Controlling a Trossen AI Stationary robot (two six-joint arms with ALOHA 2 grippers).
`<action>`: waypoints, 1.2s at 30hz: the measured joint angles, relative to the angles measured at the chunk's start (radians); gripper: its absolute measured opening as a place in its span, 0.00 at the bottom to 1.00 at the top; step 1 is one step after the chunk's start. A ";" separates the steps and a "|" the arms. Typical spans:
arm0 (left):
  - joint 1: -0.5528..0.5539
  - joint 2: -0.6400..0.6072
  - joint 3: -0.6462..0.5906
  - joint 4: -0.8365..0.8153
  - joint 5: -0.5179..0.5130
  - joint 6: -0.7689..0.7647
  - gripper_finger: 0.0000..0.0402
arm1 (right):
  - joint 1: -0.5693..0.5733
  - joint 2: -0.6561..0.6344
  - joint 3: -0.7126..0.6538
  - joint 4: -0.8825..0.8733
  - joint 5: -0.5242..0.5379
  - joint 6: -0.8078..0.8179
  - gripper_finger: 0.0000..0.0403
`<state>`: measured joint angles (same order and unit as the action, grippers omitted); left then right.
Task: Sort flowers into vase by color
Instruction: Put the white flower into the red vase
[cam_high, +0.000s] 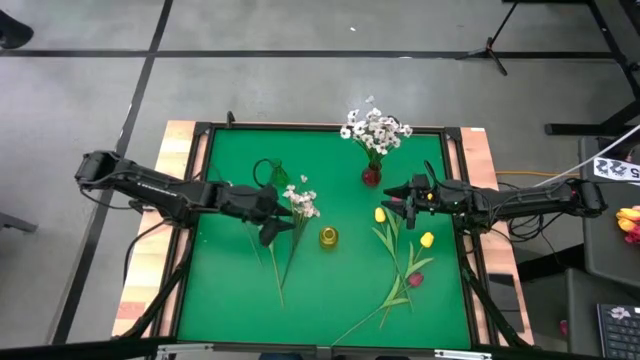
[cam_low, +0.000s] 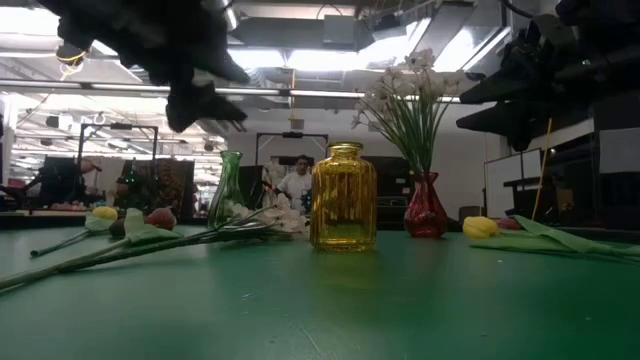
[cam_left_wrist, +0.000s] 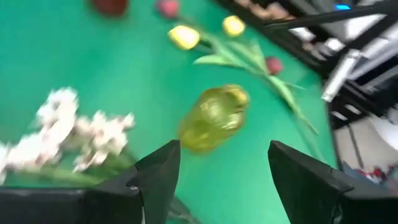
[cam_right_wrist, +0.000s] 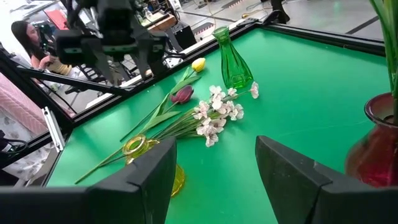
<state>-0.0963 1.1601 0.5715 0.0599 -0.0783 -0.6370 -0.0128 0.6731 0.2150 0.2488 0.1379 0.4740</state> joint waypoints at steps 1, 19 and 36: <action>0.000 0.015 0.015 -0.032 -0.006 -0.024 0.59 | 0.000 0.000 0.000 -0.003 0.000 0.000 0.54; -0.003 0.333 0.241 -0.397 0.051 -0.407 0.58 | 0.000 0.000 0.000 -0.043 0.000 -0.010 0.54; -0.055 0.441 0.245 -0.370 0.095 -0.528 0.58 | 0.000 0.000 0.000 -0.043 -0.035 -0.011 0.54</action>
<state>-0.1509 1.6009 0.8165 -0.3098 0.0170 -1.1652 -0.0128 0.6727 0.2150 0.2058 0.1032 0.4629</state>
